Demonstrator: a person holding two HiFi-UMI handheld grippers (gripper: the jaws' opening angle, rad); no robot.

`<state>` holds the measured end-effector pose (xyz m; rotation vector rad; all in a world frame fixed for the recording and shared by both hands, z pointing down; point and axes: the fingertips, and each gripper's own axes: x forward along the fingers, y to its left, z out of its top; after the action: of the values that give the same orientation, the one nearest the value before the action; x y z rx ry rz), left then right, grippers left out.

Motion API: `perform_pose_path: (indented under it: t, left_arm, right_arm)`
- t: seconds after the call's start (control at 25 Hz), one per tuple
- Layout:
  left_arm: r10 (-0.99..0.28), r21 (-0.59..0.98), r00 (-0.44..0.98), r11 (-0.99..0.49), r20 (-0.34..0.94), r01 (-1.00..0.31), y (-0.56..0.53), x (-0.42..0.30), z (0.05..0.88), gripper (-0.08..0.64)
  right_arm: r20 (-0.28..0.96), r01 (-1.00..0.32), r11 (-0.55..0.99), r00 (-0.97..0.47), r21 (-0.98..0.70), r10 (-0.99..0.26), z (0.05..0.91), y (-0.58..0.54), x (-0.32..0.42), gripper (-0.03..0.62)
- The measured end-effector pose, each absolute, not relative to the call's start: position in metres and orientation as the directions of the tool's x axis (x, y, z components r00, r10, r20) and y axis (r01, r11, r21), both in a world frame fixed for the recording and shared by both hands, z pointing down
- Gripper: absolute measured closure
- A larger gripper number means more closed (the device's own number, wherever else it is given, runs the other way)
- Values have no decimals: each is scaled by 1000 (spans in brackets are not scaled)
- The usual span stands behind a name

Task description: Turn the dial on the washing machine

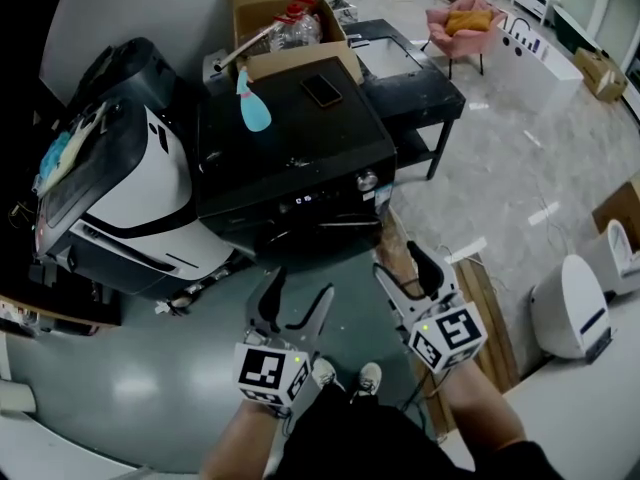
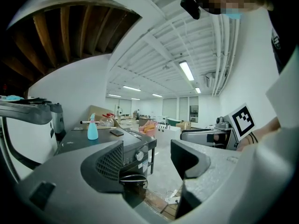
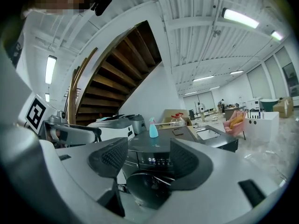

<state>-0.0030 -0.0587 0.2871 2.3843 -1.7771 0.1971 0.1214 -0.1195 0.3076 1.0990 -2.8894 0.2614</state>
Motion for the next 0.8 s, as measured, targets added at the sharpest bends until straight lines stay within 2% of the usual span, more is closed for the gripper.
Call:
perform_pose_path:
  t: [0.44, 0.8]
  left_arm:
    - [-928, 83, 317, -306, 194, -948, -94, -29, 306, 261]
    - [-914, 92, 362, -351, 181, -932, -118, -80, 311, 261]
  right_arm:
    - [141, -697, 706, -717, -126, -683, 327, -152, 99, 316]
    - [171, -736, 670, -676, -101, -717, 333, -175, 49, 311]
